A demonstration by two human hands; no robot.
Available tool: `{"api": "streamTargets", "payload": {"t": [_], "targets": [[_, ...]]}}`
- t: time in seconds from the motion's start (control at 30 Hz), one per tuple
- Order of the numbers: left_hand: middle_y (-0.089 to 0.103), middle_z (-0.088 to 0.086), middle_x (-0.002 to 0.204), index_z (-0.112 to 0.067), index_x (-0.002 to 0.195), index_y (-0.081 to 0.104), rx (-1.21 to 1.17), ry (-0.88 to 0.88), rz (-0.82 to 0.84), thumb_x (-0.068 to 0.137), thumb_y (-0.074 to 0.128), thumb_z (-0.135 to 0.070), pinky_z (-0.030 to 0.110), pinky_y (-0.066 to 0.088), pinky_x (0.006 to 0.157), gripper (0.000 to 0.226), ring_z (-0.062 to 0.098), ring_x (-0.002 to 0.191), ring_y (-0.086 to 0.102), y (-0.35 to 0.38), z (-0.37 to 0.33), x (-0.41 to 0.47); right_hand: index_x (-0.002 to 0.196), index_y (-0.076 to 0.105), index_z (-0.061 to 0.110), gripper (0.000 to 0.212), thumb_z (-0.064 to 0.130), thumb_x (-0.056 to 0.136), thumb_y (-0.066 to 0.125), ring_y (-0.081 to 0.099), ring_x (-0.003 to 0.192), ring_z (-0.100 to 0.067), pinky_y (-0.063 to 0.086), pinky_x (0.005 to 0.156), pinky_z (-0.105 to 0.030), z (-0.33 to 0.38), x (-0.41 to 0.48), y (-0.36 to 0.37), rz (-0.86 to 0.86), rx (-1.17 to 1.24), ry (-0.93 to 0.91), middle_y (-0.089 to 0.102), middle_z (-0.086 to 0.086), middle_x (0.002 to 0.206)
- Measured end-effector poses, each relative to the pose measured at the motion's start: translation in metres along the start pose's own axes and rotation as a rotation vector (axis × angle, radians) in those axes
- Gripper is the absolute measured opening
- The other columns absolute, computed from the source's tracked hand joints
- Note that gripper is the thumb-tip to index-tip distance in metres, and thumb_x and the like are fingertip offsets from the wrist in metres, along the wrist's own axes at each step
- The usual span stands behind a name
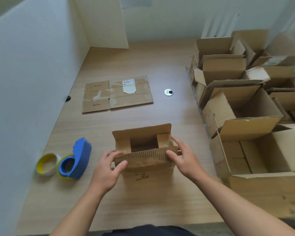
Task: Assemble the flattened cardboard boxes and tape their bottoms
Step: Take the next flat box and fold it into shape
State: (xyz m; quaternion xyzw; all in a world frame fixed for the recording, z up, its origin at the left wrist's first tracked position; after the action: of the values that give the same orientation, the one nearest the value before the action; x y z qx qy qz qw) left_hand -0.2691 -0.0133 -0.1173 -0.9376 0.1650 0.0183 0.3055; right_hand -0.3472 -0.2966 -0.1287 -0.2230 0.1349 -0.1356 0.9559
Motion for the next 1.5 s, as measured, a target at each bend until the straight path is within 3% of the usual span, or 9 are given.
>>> {"api": "streamTargets", "payload": {"t": [0.13, 0.3, 0.43, 0.6, 0.7, 0.87, 1.03, 1.27, 1.5], "targets": [[0.059, -0.015, 0.112, -0.034, 0.131, 0.049, -0.088, -0.142, -0.132, 0.089, 0.068, -0.041, 0.028, 0.047, 0.083, 0.046, 0.013, 0.109, 0.061, -0.006, 0.0, 0.011, 0.156, 0.013, 0.043, 0.081, 0.045, 0.093, 0.064, 0.052, 0.095, -0.011, 0.047, 0.086, -0.03, 0.001, 0.009, 0.004, -0.002, -0.076, 0.083, 0.05, 0.002, 0.106], [0.036, -0.012, 0.134, -0.047, 0.152, 0.013, 0.017, -0.06, -0.154, 0.085, 0.074, -0.04, 0.033, 0.041, 0.093, 0.091, 0.007, 0.117, 0.047, -0.012, -0.024, 0.032, 0.156, 0.016, 0.041, 0.074, 0.047, 0.096, 0.059, 0.051, 0.112, -0.016, 0.049, 0.098, -0.038, -0.006, 0.01, 0.01, 0.013, -0.037, 0.126, 0.049, 0.0, 0.122], [0.043, -0.004, 0.143, -0.039, 0.144, 0.042, 0.159, 0.049, -0.071, 0.091, 0.067, -0.04, 0.034, 0.044, 0.1, 0.059, 0.013, 0.127, 0.046, -0.01, -0.043, 0.046, 0.155, 0.019, 0.045, 0.069, 0.048, 0.097, 0.057, 0.05, 0.123, -0.022, 0.049, 0.103, -0.048, -0.008, 0.013, 0.013, 0.025, 0.016, 0.159, 0.049, -0.005, 0.134], [0.056, -0.007, 0.116, -0.023, 0.105, 0.07, 0.1, 0.063, -0.135, 0.092, 0.068, -0.029, 0.039, 0.05, 0.096, 0.015, -0.002, 0.103, 0.054, -0.005, -0.031, 0.034, 0.15, 0.012, 0.059, 0.075, 0.049, 0.094, 0.061, 0.056, 0.112, -0.021, 0.045, 0.103, -0.04, -0.011, 0.016, 0.007, -0.005, 0.068, 0.172, 0.052, -0.004, 0.12], [0.052, -0.006, 0.128, -0.018, 0.109, 0.069, 0.132, 0.084, -0.141, 0.091, 0.069, -0.021, 0.035, 0.043, 0.106, 0.018, 0.013, 0.117, 0.053, 0.006, -0.026, 0.029, 0.151, 0.015, 0.057, 0.072, 0.052, 0.094, 0.059, 0.055, 0.118, -0.017, 0.043, 0.106, -0.04, -0.015, 0.018, 0.008, 0.001, 0.093, 0.183, 0.049, -0.001, 0.133], [0.02, 0.001, 0.163, -0.025, 0.122, 0.066, 0.122, -0.006, -0.116, 0.092, 0.069, -0.025, 0.037, 0.022, 0.12, 0.03, 0.019, 0.149, 0.019, 0.023, -0.024, 0.023, 0.152, 0.033, 0.043, 0.056, 0.04, 0.1, 0.055, 0.043, 0.138, -0.01, 0.036, 0.116, -0.041, -0.013, 0.019, 0.012, 0.011, 0.211, 0.182, 0.045, 0.008, 0.152], [0.027, 0.004, 0.161, -0.03, 0.132, 0.061, 0.098, -0.052, -0.009, 0.094, 0.066, -0.033, 0.035, 0.026, 0.118, 0.039, 0.021, 0.147, 0.028, 0.034, -0.024, 0.02, 0.151, 0.038, 0.038, 0.053, 0.038, 0.101, 0.054, 0.047, 0.127, -0.003, 0.037, 0.103, -0.022, -0.016, 0.017, -0.003, -0.079, 0.192, 0.197, 0.05, 0.015, 0.145], [0.029, 0.009, 0.16, -0.034, 0.137, 0.057, 0.098, -0.005, 0.067, 0.094, 0.065, -0.033, 0.017, 0.02, 0.109, 0.043, 0.017, 0.148, 0.027, 0.051, -0.027, 0.006, 0.149, 0.039, 0.042, 0.048, 0.041, 0.102, 0.048, 0.046, 0.12, 0.0, 0.036, 0.095, -0.023, -0.027, 0.005, -0.021, -0.117, 0.061, 0.201, 0.052, 0.023, 0.134], [0.025, 0.008, 0.162, -0.032, 0.137, 0.058, 0.145, -0.045, 0.052, 0.095, 0.063, -0.036, 0.021, 0.021, 0.109, 0.042, 0.019, 0.148, 0.027, 0.043, -0.02, 0.012, 0.15, 0.042, 0.036, 0.046, 0.041, 0.104, 0.043, 0.042, 0.138, -0.011, 0.034, 0.114, -0.033, -0.024, 0.016, -0.008, -0.071, 0.064, 0.225, 0.047, 0.013, 0.15]]}}
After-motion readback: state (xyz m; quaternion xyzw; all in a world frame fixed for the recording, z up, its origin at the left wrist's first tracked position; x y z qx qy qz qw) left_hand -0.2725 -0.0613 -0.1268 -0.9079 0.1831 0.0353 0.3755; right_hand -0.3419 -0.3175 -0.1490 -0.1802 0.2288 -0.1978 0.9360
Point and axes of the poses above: each hand's wrist, its own x-axis towards the middle knuckle, its own y-axis out of the palm, z = x × y, the point moved 4 cm from there along x, towards the middle knuckle
